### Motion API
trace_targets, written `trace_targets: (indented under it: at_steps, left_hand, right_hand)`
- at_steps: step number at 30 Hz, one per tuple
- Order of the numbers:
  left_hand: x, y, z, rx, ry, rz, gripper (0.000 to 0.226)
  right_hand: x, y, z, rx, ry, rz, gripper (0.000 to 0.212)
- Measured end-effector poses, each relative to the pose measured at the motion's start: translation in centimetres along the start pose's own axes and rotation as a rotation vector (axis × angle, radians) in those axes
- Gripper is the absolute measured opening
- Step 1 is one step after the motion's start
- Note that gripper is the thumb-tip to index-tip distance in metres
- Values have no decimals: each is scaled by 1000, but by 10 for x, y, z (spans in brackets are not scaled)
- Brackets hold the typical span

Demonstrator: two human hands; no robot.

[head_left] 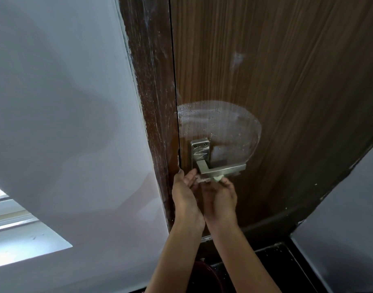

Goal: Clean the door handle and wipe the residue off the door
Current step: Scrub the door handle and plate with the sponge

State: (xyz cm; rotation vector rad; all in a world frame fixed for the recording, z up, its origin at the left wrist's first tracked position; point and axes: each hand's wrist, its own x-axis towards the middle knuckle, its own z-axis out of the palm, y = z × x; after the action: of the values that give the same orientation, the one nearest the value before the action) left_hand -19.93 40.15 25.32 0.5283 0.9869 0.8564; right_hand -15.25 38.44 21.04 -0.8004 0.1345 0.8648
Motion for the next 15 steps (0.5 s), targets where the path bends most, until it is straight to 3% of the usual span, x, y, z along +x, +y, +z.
trace_targets:
  at_steps: [2,4,10,15]
  left_hand:
    - [0,-1,0,17,13,31,44]
    - [1,-2,0,39,9,38,45]
    - [3,-7,-1,34,-8,55,43]
    - [7,-6,-4,53,-27,45,42]
  right_hand:
    - [3,-15,-5,149,-107,168,30]
    - [10,-33,-10,201,-139,163,29]
    - [9,-22,-10,71,-254,227,32]
    - [13,-43,-18,170,-188,213,26]
